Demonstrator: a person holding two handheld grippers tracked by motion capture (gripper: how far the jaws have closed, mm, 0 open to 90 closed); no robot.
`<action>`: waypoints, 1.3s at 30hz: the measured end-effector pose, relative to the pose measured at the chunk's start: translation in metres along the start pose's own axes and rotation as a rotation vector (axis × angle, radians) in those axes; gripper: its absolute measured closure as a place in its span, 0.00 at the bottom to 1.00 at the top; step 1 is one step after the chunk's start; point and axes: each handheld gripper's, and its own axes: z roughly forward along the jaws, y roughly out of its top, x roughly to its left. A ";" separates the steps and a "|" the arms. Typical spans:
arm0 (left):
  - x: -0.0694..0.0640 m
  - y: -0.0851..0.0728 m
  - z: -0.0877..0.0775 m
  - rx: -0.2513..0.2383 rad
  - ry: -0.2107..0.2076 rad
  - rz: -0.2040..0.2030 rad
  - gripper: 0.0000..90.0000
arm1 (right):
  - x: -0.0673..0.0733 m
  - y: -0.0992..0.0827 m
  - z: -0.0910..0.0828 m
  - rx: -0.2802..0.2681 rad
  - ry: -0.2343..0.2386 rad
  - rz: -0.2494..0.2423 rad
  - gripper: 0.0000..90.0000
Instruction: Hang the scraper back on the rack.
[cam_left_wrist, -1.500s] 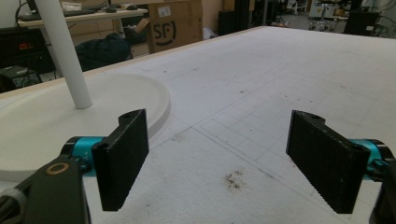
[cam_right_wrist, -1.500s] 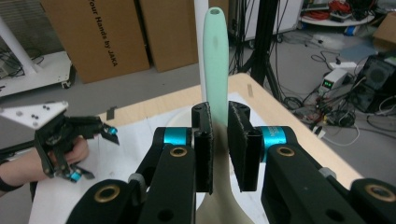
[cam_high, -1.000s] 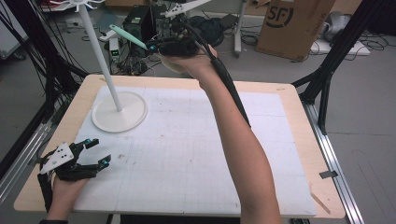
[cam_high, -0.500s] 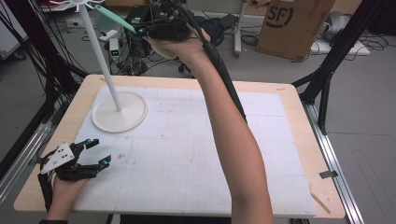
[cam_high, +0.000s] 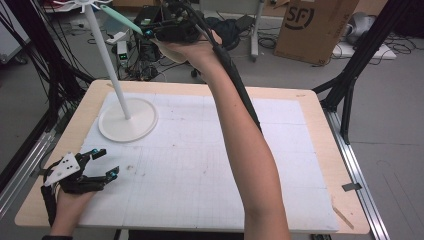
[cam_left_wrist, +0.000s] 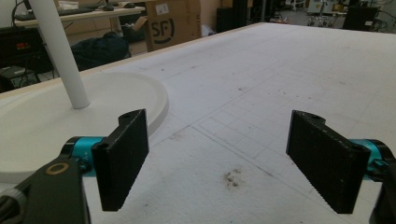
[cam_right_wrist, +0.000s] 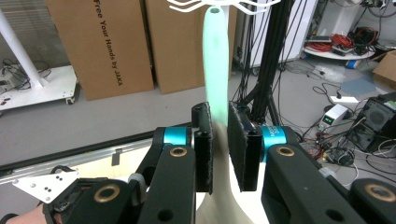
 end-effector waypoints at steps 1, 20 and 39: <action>0.000 0.000 0.000 0.001 0.000 0.002 0.24 | 0.000 0.000 0.000 0.004 0.000 0.000 0.90; 0.000 0.000 0.000 0.001 -0.001 -0.001 0.24 | 0.002 -0.001 0.013 0.021 -0.006 -0.006 0.90; 0.000 0.000 0.001 0.006 0.002 0.004 0.24 | 0.004 -0.015 0.024 0.029 -0.032 -0.037 0.64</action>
